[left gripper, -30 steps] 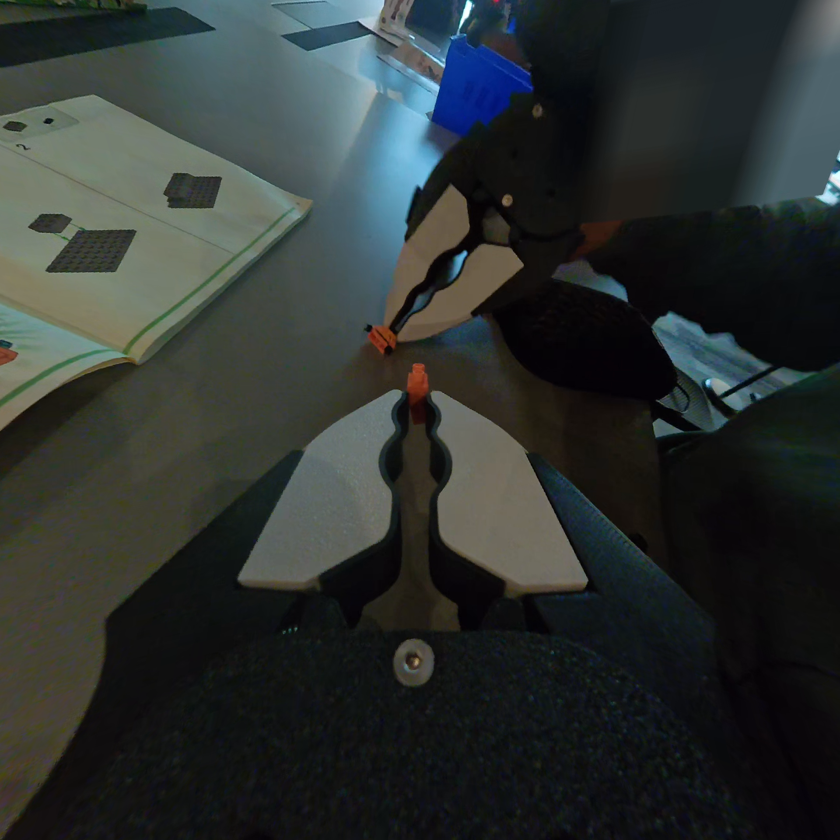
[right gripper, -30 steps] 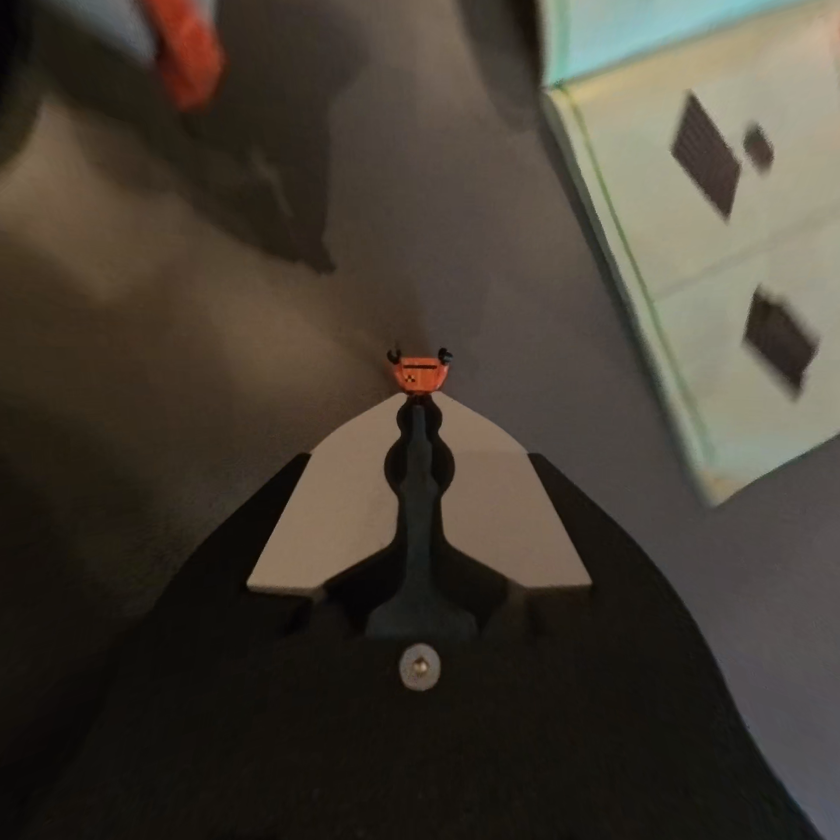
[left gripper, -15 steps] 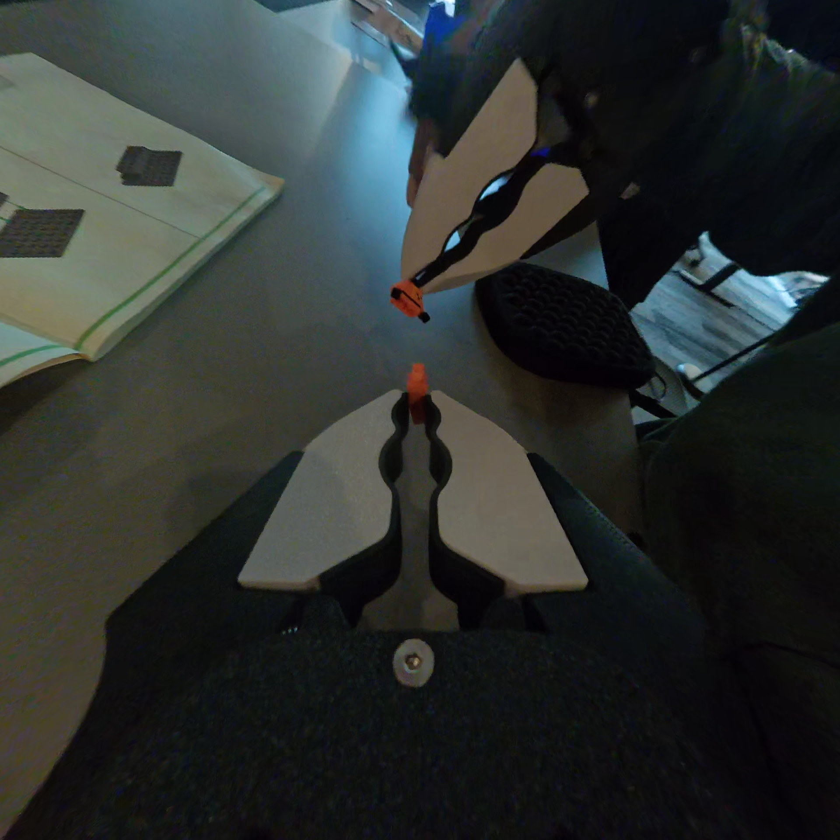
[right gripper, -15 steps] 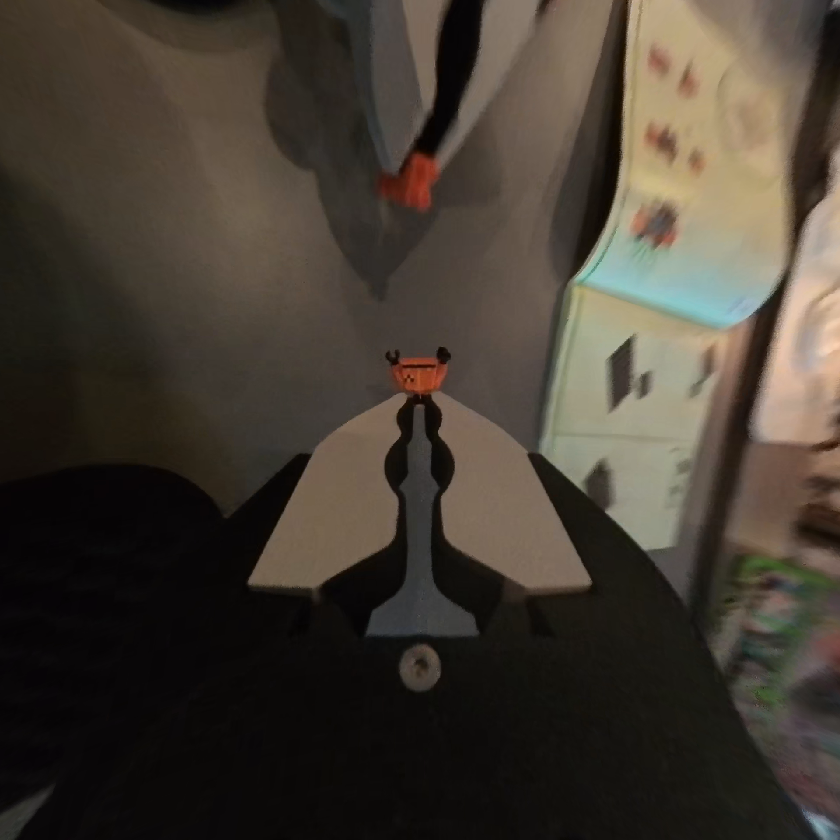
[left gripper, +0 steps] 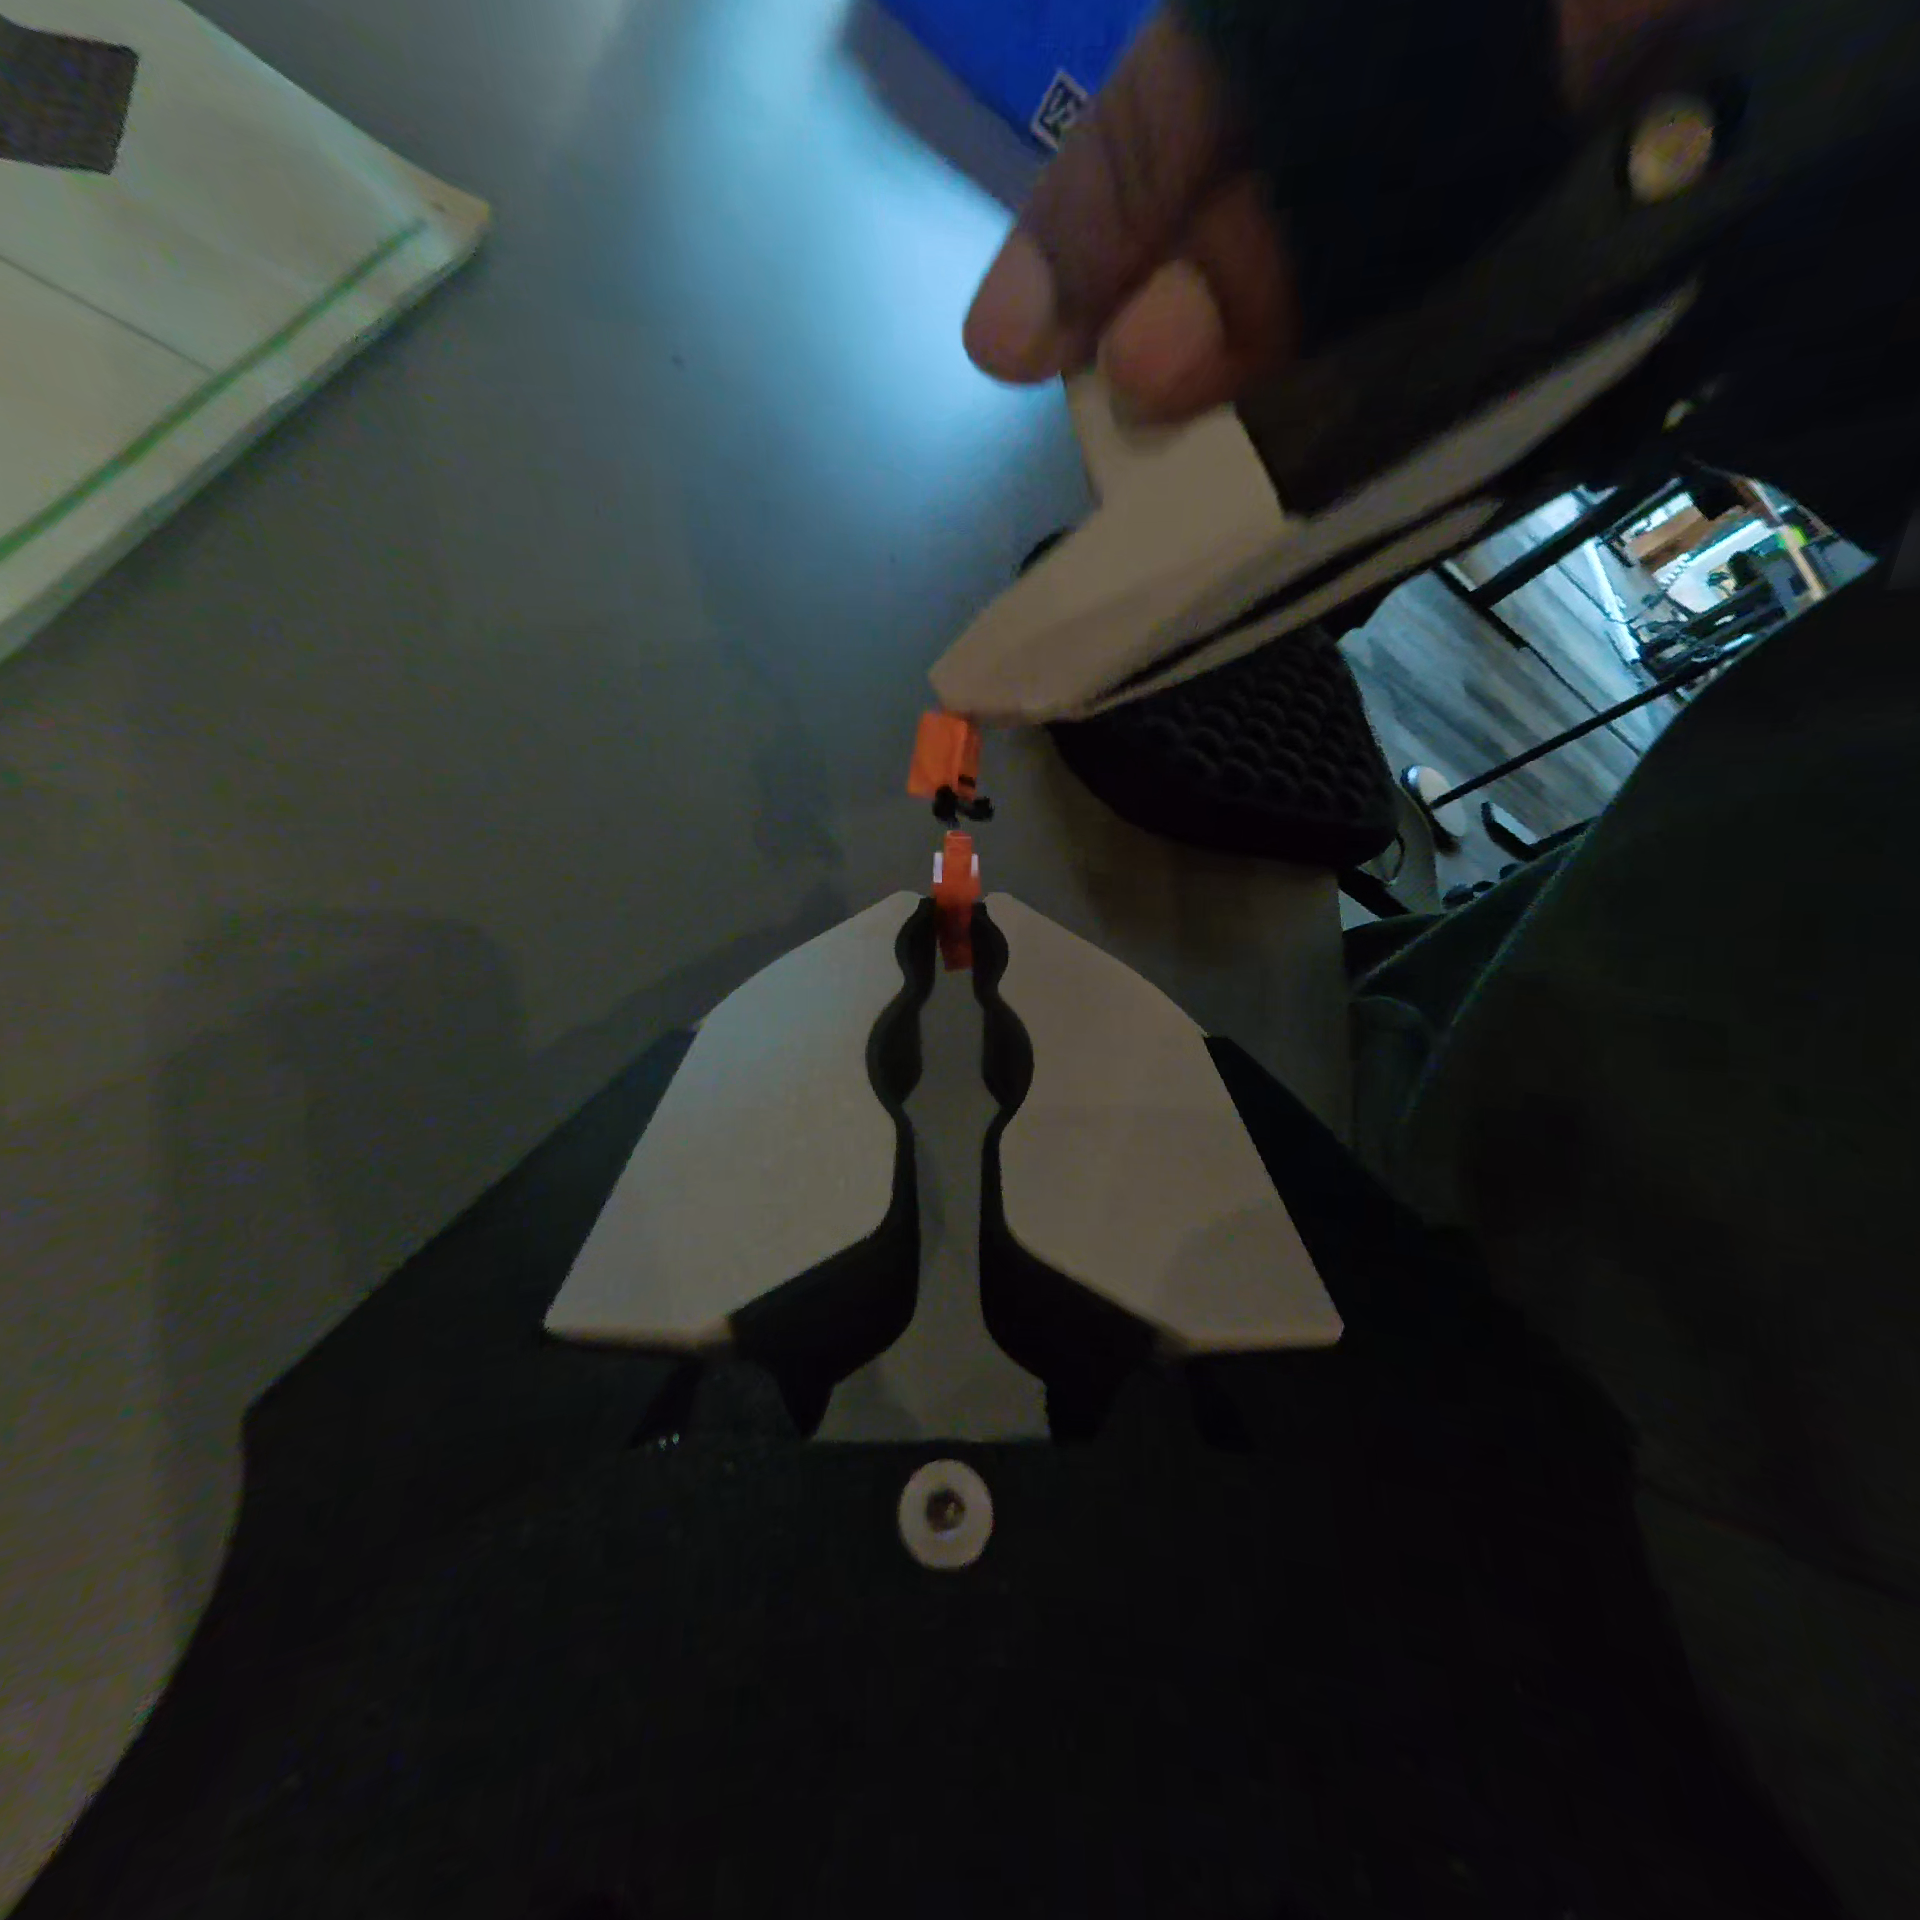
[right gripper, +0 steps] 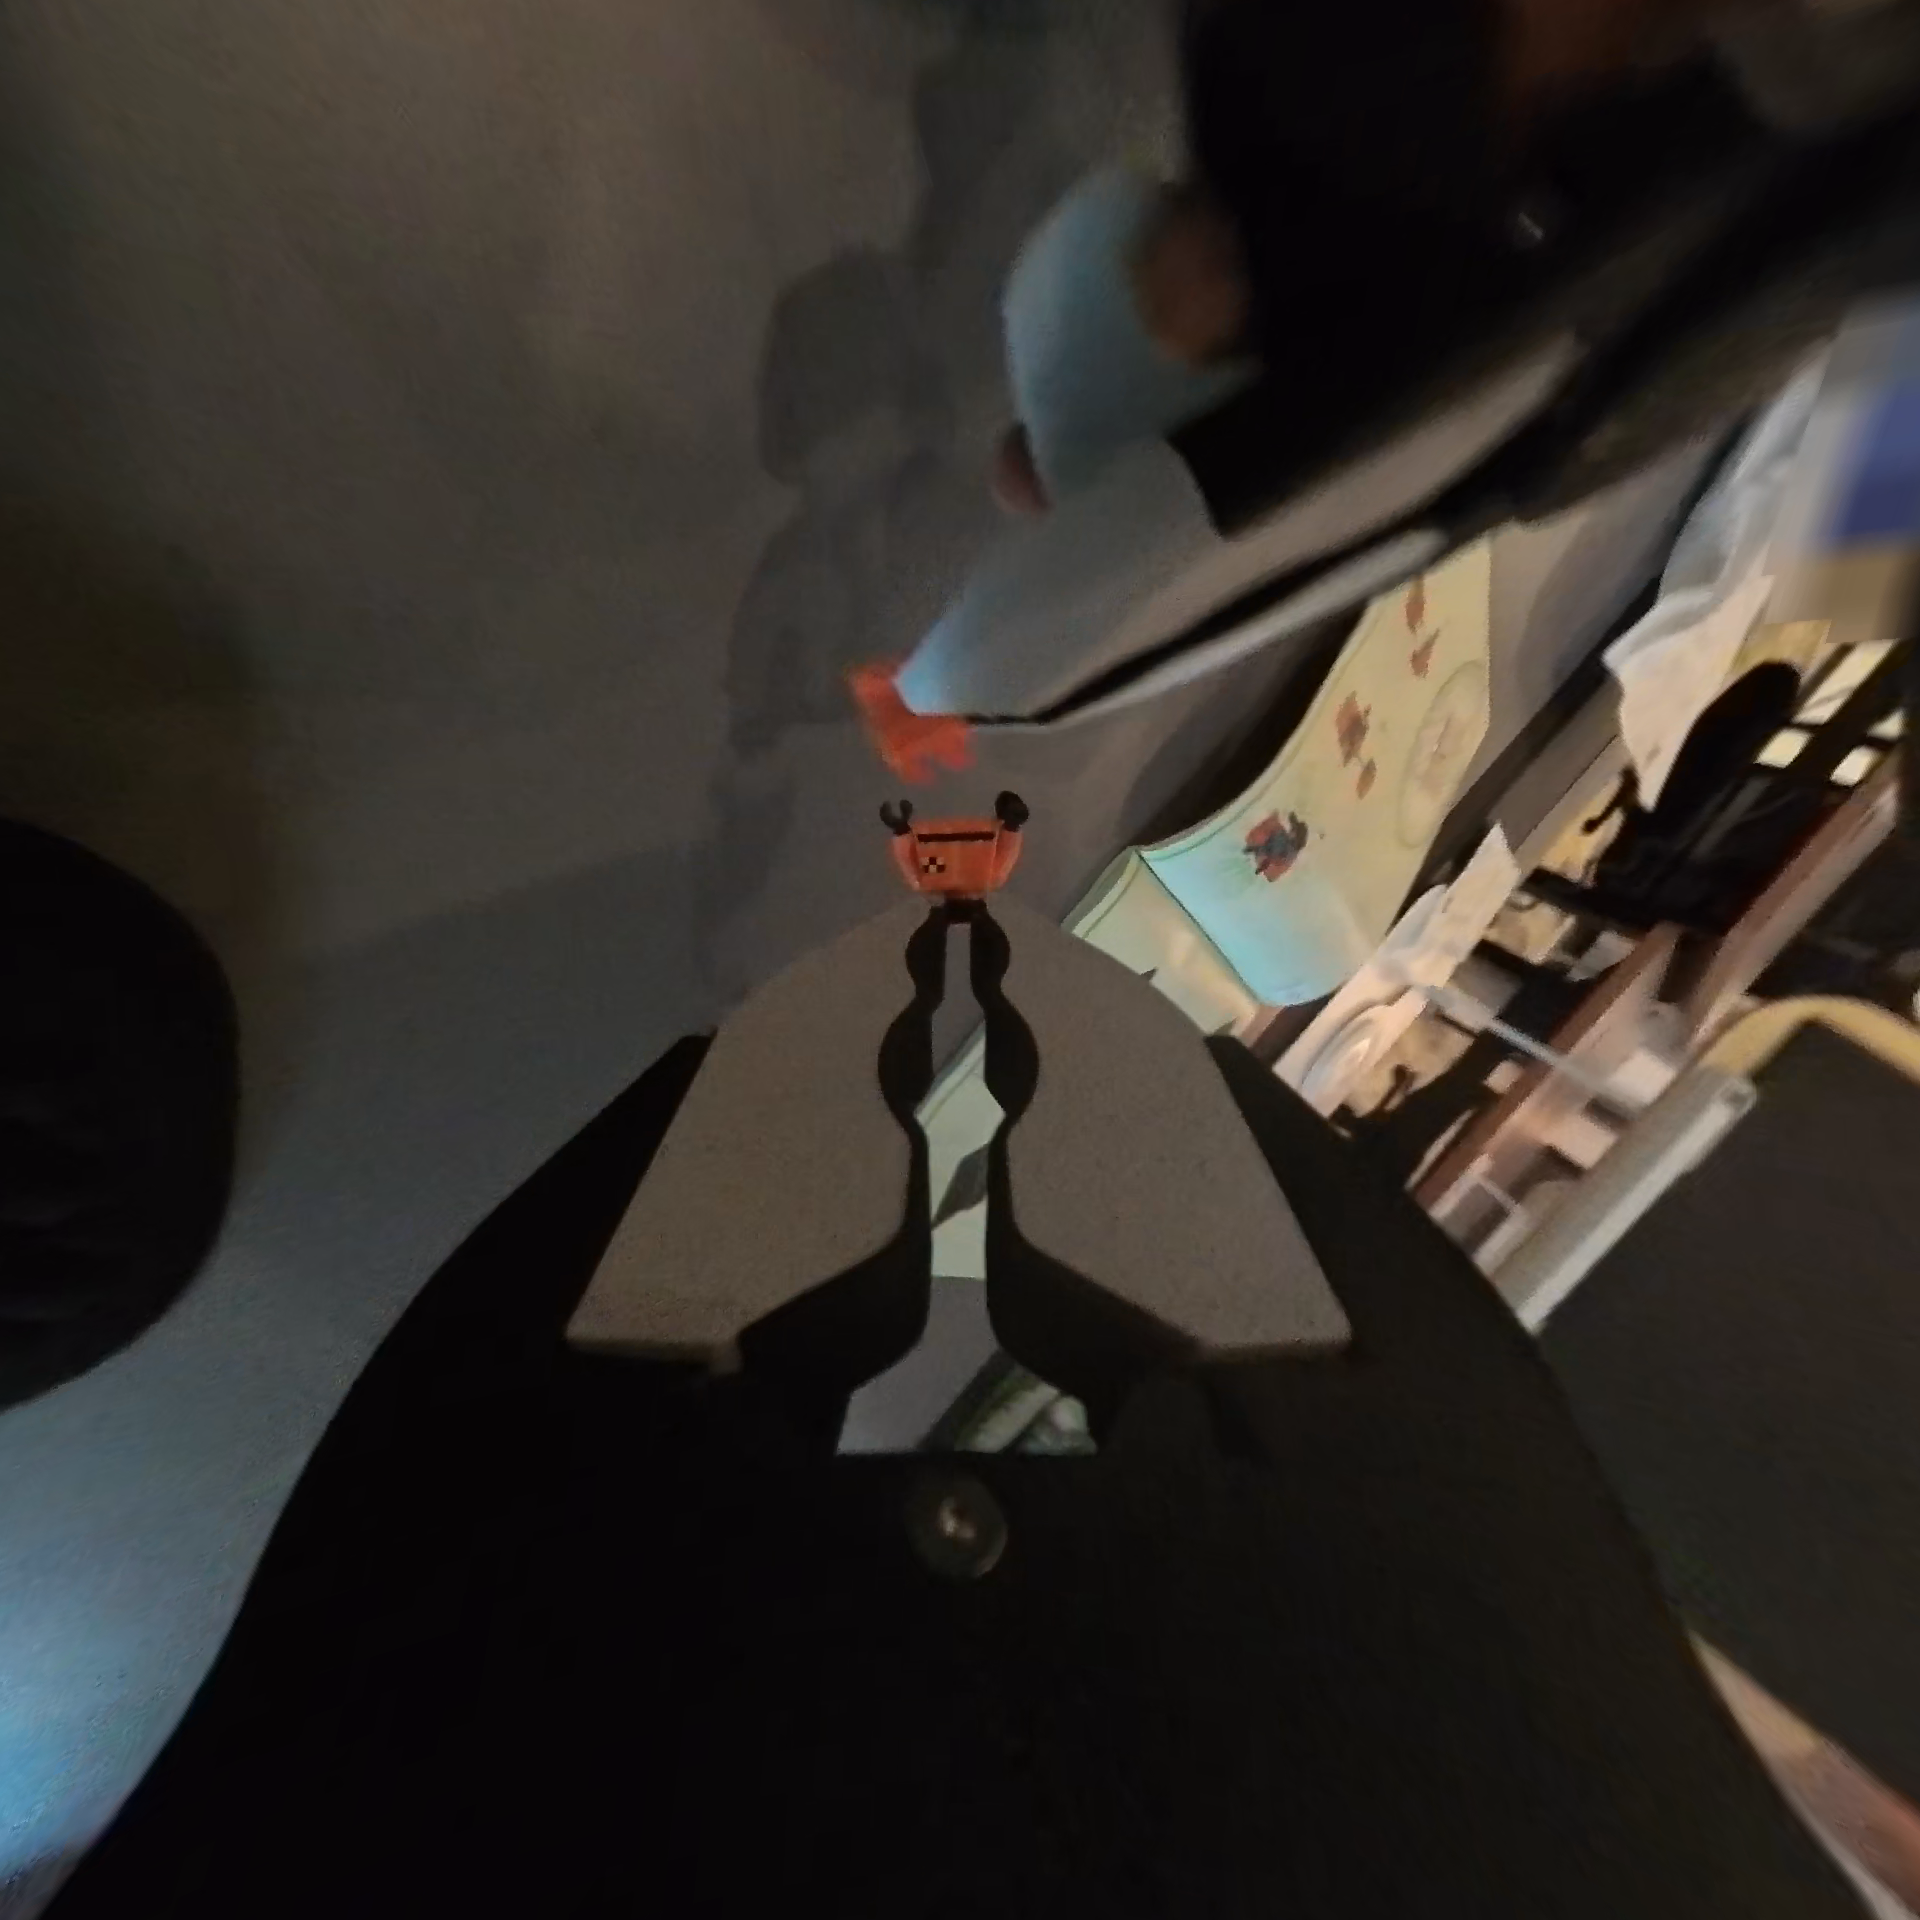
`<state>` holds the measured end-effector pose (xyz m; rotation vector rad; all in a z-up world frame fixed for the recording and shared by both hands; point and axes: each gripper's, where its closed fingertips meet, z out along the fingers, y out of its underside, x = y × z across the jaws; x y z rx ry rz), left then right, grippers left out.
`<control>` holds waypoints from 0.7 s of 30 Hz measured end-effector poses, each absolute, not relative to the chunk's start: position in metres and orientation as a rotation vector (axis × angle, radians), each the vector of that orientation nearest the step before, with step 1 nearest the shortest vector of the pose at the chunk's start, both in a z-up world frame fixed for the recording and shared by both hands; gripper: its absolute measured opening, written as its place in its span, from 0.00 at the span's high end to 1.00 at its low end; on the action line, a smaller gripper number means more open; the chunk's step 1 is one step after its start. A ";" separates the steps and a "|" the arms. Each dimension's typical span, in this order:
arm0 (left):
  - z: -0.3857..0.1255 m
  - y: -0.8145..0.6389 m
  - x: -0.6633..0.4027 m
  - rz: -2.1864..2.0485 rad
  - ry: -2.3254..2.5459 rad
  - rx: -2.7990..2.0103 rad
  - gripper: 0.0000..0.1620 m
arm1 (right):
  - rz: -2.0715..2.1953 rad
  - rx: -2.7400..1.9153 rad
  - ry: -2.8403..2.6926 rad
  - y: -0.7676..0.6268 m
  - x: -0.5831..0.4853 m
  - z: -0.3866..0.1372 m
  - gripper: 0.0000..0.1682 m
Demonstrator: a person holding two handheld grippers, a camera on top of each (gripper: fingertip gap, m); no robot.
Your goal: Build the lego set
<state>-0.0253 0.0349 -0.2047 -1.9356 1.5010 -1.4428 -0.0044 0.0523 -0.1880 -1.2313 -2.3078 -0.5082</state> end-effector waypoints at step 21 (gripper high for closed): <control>-0.214 0.032 -0.024 -1.483 1.480 -2.048 0.96 | -0.646 -1.039 -2.423 0.048 -0.012 -0.198 0.97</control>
